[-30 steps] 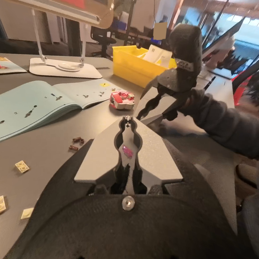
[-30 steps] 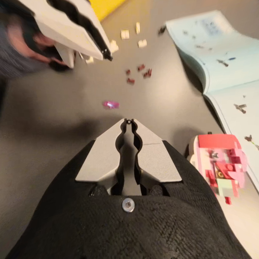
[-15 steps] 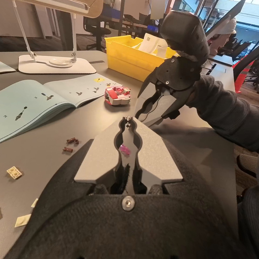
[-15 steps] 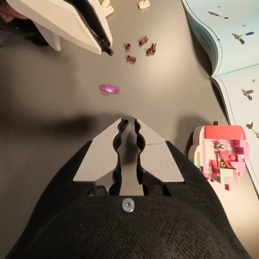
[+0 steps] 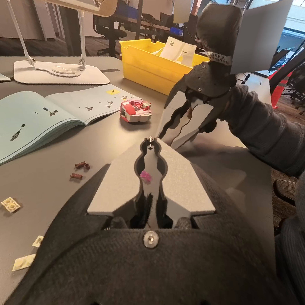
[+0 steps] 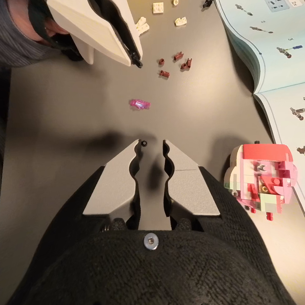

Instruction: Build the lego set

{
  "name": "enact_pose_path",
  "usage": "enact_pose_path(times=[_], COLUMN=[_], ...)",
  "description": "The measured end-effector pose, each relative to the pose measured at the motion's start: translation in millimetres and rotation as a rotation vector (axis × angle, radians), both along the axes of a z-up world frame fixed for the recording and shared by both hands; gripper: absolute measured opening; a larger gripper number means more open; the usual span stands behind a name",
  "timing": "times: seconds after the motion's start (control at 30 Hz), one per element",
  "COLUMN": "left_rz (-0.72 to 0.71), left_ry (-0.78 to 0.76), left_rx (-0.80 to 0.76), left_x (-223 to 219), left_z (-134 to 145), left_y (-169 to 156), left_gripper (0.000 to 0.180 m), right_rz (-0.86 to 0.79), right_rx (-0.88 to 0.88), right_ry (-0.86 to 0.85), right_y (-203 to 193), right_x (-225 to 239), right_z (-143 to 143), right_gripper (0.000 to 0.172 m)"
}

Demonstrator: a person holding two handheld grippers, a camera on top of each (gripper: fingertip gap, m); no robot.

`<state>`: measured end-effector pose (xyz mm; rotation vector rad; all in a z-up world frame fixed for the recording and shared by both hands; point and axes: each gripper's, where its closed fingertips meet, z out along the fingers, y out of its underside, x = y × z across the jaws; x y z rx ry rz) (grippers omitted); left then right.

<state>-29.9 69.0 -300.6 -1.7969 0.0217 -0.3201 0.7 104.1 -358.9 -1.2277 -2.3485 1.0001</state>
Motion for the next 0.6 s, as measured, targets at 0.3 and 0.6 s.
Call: enact_pose_path(times=[0.3,0.6], left_rz=[-0.015,-0.023], left_ry=[-0.008,-0.012], left_rx=[-0.010,-0.014], left_x=[2.3,3.7], left_z=[-1.4,-2.0], left_y=[0.4,0.5], left_gripper=[0.007,0.007], right_rz=[0.024,0.106], right_rx=[0.029,0.098], right_ry=[-0.028,0.062], right_y=[-2.2,-6.8], right_x=[2.4,1.5], right_z=[-9.6,-7.9], right_gripper=[0.033,0.057])
